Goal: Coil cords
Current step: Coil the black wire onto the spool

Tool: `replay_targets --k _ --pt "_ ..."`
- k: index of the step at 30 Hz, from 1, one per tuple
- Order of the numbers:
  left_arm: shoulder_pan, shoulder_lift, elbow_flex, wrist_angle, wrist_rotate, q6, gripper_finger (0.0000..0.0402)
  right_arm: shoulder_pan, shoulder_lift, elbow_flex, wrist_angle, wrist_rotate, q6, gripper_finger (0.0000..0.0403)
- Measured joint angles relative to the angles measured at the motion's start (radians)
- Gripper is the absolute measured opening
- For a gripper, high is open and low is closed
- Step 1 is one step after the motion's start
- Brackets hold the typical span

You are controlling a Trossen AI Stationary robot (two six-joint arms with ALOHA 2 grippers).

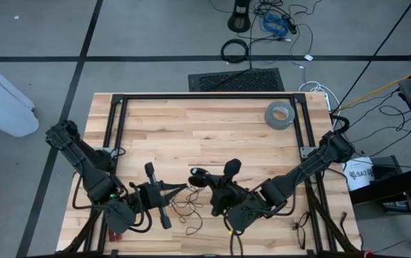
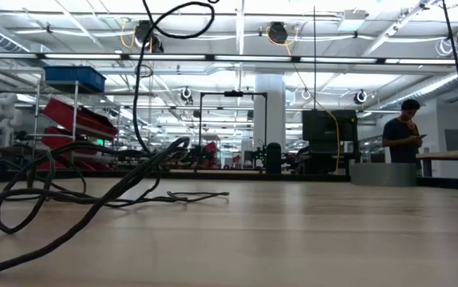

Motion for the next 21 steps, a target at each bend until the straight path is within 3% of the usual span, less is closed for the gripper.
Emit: replay_targets --k 4,11,16,21 --pt "0.000 0.000 0.000 0.004 0.000 0.000 0.0002 -0.016 0.033 0.000 0.057 0.075 -0.039 0.0000" --pt "0.010 0.037 0.000 0.108 0.010 0.077 0.0002 -0.026 0.036 0.000 0.179 0.075 -0.062 0.0000" --pt "0.038 0.083 0.000 0.225 0.093 0.181 0.0002 -0.015 0.032 0.000 0.269 0.075 -0.130 0.0000" --pt "0.059 0.092 0.000 0.233 0.167 0.187 0.0002 0.005 0.014 -0.001 0.273 0.076 -0.146 0.0000"
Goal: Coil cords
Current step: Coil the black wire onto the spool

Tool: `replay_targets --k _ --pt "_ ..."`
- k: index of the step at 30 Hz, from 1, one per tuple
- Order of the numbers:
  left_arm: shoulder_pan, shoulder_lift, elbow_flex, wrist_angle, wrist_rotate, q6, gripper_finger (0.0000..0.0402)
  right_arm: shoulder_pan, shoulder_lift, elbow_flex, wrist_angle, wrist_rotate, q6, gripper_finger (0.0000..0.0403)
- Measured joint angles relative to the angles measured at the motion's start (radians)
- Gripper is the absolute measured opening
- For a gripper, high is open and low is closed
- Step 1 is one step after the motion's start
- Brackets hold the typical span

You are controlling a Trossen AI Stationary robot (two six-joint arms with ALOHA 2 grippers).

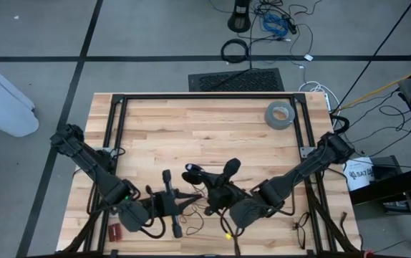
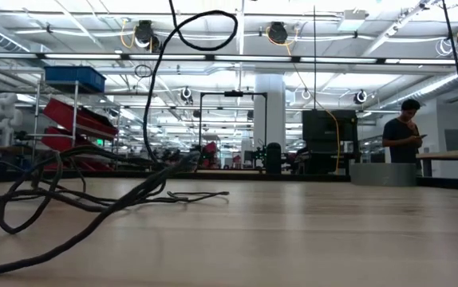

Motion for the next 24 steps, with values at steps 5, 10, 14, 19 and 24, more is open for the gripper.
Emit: replay_targets --k 5,10,14,19,24 --pt "0.019 0.002 0.000 -0.001 0.093 -0.004 0.0002 0.039 -0.047 0.000 0.002 0.006 0.000 0.0000" --pt "0.039 0.033 0.000 0.013 0.103 -0.005 0.0002 0.083 -0.084 0.000 0.004 0.006 0.011 0.0000" --pt "0.072 0.062 0.000 0.053 0.134 -0.004 0.0002 0.117 -0.103 0.000 0.003 0.005 0.020 0.0000" --pt "0.109 0.090 0.000 0.080 0.159 -0.003 0.0002 0.144 -0.107 0.000 0.029 0.009 0.007 0.0000" --pt "0.129 0.098 0.000 0.073 0.166 0.000 0.0002 0.159 -0.107 0.000 0.053 0.015 -0.016 0.0000"
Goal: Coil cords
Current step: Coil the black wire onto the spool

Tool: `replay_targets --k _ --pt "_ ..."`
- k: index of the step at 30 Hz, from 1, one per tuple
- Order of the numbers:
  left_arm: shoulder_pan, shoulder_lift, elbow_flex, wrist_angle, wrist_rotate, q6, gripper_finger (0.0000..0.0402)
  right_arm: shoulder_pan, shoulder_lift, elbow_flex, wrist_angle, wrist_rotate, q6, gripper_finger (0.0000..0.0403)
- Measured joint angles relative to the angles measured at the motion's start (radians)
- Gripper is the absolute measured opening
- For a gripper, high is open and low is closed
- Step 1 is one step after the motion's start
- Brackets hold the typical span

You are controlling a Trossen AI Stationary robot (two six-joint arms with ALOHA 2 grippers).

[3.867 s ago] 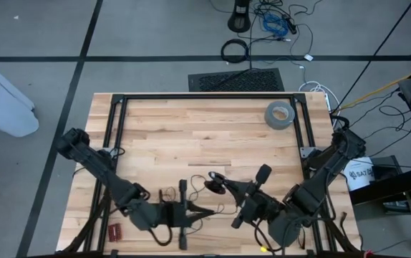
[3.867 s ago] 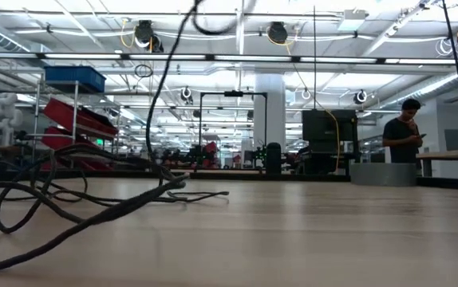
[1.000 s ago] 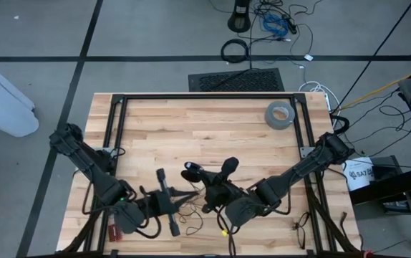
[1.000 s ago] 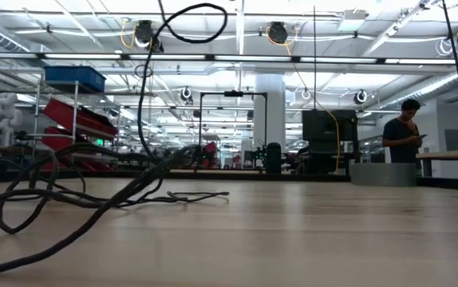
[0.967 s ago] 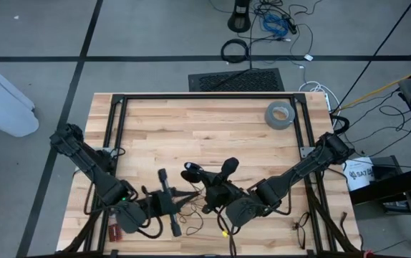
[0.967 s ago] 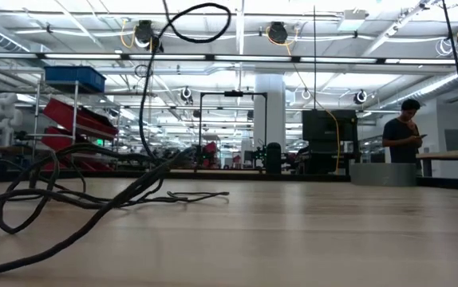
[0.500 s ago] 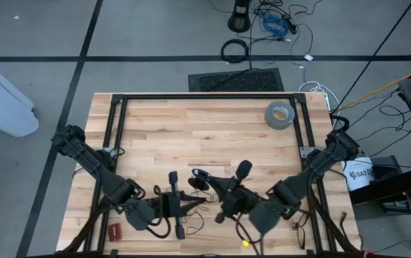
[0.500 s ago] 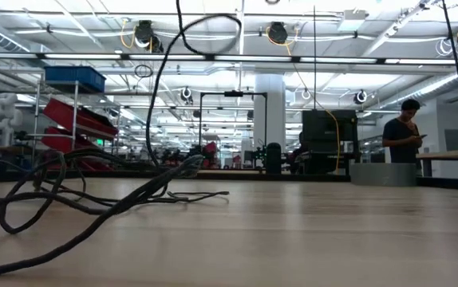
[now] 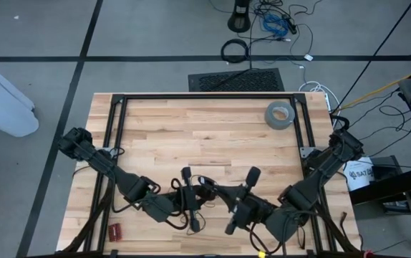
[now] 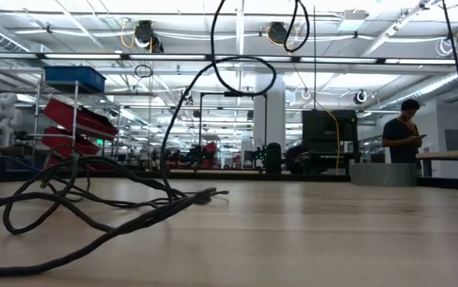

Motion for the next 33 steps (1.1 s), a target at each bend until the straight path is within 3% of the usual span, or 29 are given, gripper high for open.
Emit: replay_targets --k 14,18,33 --pt "-0.007 0.000 0.000 0.053 0.007 -0.003 0.0002 0.006 -0.004 0.001 -0.002 0.001 0.023 0.0000" --pt "-0.007 0.000 0.000 0.078 0.013 -0.003 0.0002 0.005 -0.004 0.001 -0.020 0.060 0.021 0.0000" --pt "-0.009 0.018 0.000 0.154 0.034 0.004 0.0002 -0.001 -0.001 0.001 -0.060 0.091 0.054 0.0000"
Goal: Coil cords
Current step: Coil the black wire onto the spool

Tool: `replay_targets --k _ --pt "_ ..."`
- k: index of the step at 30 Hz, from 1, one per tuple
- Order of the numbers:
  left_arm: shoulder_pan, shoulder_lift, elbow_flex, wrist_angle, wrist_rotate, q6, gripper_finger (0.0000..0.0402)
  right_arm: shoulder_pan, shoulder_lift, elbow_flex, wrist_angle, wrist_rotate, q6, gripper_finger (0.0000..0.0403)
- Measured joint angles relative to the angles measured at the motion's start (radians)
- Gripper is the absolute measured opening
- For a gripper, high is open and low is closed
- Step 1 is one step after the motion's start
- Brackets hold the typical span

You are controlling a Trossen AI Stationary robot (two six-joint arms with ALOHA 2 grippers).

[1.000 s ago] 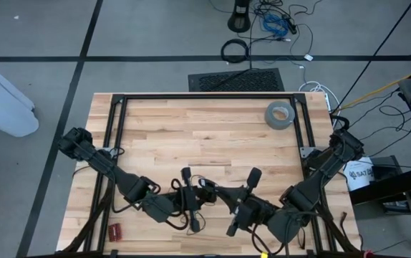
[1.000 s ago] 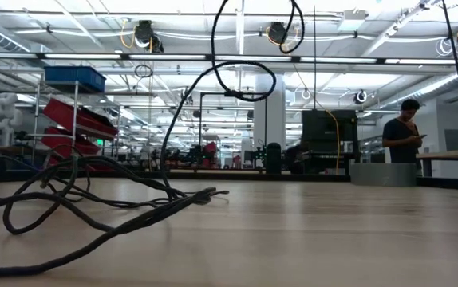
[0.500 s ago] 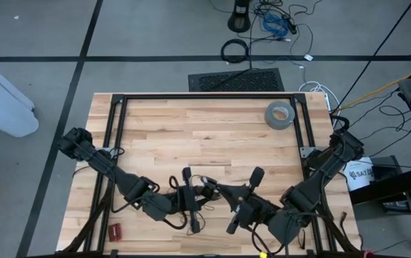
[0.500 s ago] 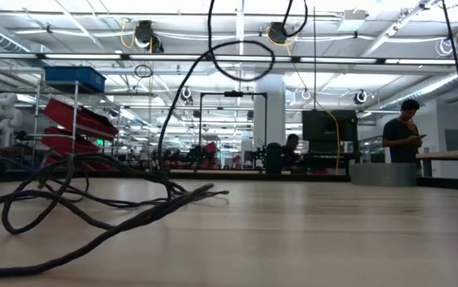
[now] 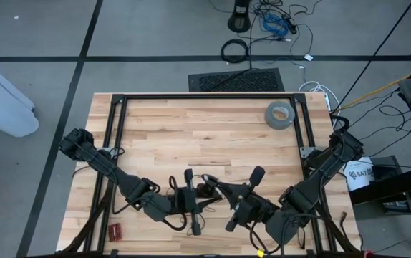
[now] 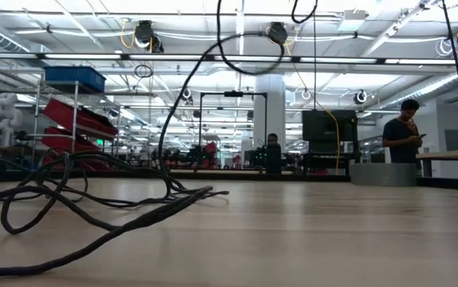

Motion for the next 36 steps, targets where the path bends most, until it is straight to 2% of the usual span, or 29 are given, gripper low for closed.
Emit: replay_targets --k 4,22,36 --pt "-0.001 0.001 0.000 0.008 0.000 0.001 0.0002 -0.008 0.006 0.000 -0.023 0.032 0.003 0.0000" --pt "0.011 0.001 0.000 0.133 0.011 0.052 0.0002 -0.023 0.016 0.000 -0.036 0.013 0.026 0.0000" --pt "0.022 0.001 0.000 0.066 0.017 -0.002 0.0002 -0.018 0.016 0.000 -0.037 0.006 0.030 0.0000"
